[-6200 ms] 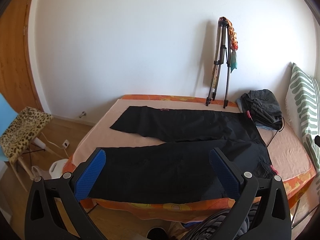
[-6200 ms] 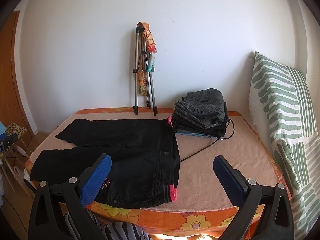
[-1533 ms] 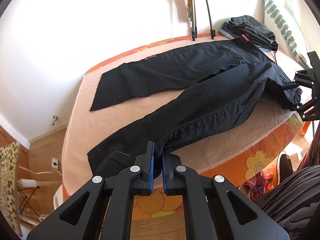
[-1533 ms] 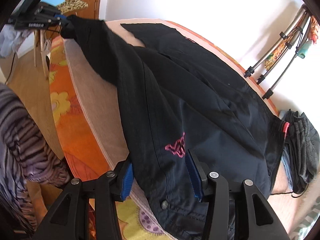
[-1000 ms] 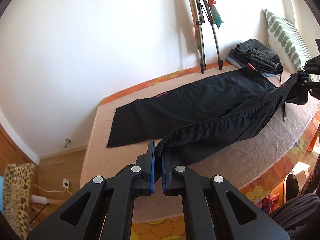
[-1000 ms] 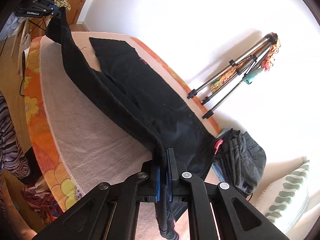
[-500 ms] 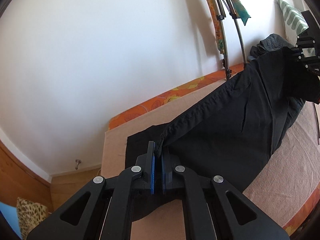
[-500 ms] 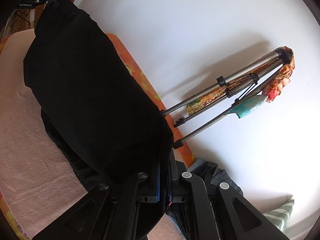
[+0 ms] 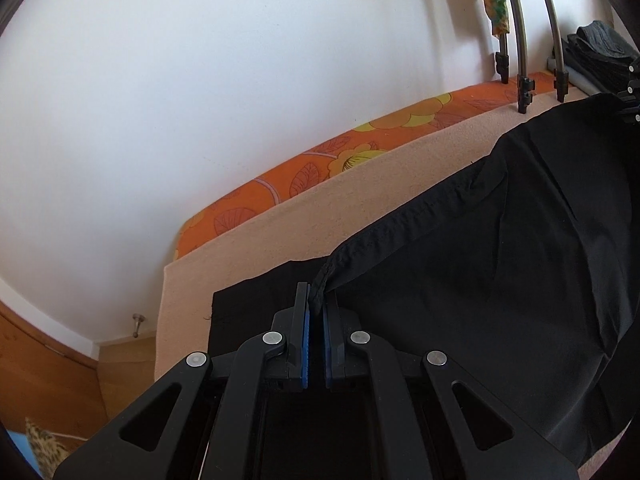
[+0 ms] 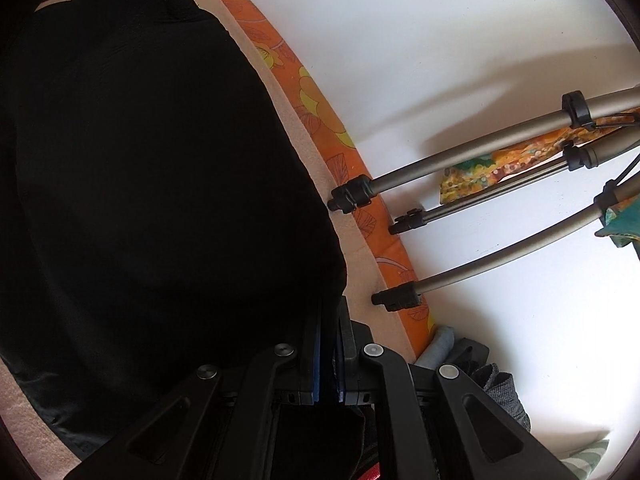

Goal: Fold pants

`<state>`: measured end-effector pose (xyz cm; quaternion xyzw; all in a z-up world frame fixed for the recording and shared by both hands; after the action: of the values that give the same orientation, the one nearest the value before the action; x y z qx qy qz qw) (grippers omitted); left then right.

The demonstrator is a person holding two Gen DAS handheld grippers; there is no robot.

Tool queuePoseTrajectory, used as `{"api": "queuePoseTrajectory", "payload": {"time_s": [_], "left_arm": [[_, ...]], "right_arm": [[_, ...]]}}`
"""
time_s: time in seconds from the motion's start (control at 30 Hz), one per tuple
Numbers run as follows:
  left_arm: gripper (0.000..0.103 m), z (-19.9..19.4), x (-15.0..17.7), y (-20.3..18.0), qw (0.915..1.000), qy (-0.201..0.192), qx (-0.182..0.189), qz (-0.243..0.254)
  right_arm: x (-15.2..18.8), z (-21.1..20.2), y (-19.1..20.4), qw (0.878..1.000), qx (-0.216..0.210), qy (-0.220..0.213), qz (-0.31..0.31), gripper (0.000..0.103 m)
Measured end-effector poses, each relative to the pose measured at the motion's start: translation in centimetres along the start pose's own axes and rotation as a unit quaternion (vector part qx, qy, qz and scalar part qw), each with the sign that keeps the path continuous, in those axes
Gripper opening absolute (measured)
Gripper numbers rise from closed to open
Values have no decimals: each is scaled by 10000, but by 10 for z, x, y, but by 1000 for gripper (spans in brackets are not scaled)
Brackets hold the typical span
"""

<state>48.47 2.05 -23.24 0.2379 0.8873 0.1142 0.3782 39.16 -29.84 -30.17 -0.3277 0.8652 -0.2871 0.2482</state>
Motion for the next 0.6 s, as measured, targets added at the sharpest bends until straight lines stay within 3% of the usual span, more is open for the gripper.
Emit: {"api": "queuePoseTrajectory", "payload": {"time_s": [0.1,0.23,0.4,0.47,0.6], "left_arm": [[8,18,2,-2,9999,161,12,-26],[25,20,2,12,9998,184,-89,-55],[29,7,20,75,9969,249,-552,-493],[29,-7,34,106,9933,218,-689,-904],[33,-35,69,135,9872,294,-337,-1533]], "right_arm": [[5,19,3,9998,-81,170,-75,2],[8,30,9,9995,-121,233,-148,2],[14,38,11,9995,-165,243,-71,3],[15,37,9,9996,-146,242,-67,3],[15,42,12,9995,-101,276,-145,3]]}}
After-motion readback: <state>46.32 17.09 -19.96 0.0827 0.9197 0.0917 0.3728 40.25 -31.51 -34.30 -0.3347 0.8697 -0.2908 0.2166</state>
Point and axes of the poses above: each gripper's, at about its wrist camera, not at the fingertips, and z roughly the way its jaws point, y to its left, x to its underside, the point moved 9 cm from there along z, roughly the way its jaws point, and after that the axes turned 3 degrees about -y, right-handed, at the moved point
